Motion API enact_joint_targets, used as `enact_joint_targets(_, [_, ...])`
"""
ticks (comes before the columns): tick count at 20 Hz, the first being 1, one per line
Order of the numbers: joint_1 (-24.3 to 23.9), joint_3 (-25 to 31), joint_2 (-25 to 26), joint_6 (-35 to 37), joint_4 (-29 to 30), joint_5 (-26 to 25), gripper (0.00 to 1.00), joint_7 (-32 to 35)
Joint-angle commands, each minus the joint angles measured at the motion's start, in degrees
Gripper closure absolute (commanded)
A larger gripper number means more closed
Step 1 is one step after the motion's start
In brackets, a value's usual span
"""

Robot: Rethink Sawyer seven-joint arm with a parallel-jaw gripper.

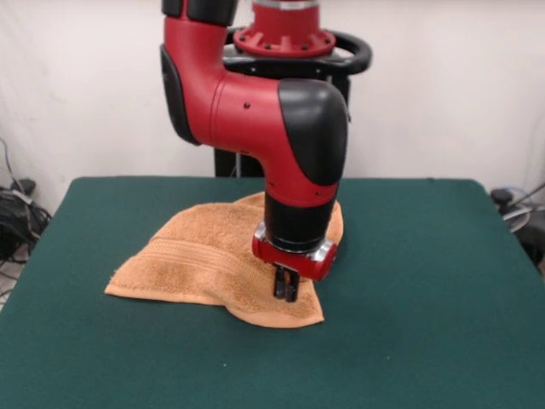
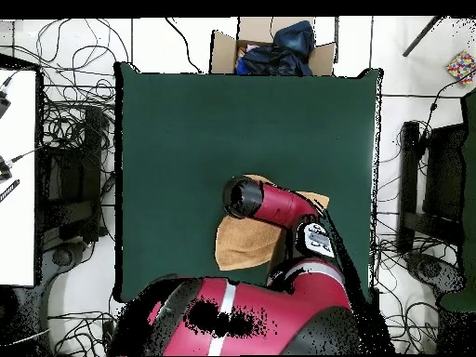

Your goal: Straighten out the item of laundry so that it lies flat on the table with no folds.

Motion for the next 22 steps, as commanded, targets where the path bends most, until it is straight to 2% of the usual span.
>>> enact_joint_targets(1, [-0.3, 19.4, 14.6, -21.5, -8.7, 3.6, 1.0, 11.7])
enact_joint_targets(4, [0.9, 18.1, 13.4, -20.0, -8.3, 4.8, 1.0, 12.9])
enact_joint_targets(19, [0.7, 18.5, 11.2, -17.9, -6.4, 6.3, 1.0, 14.2])
enact_joint_targets(22, [1.9, 16.9, 10.5, -16.9, -6.5, 7.1, 1.0, 14.9])
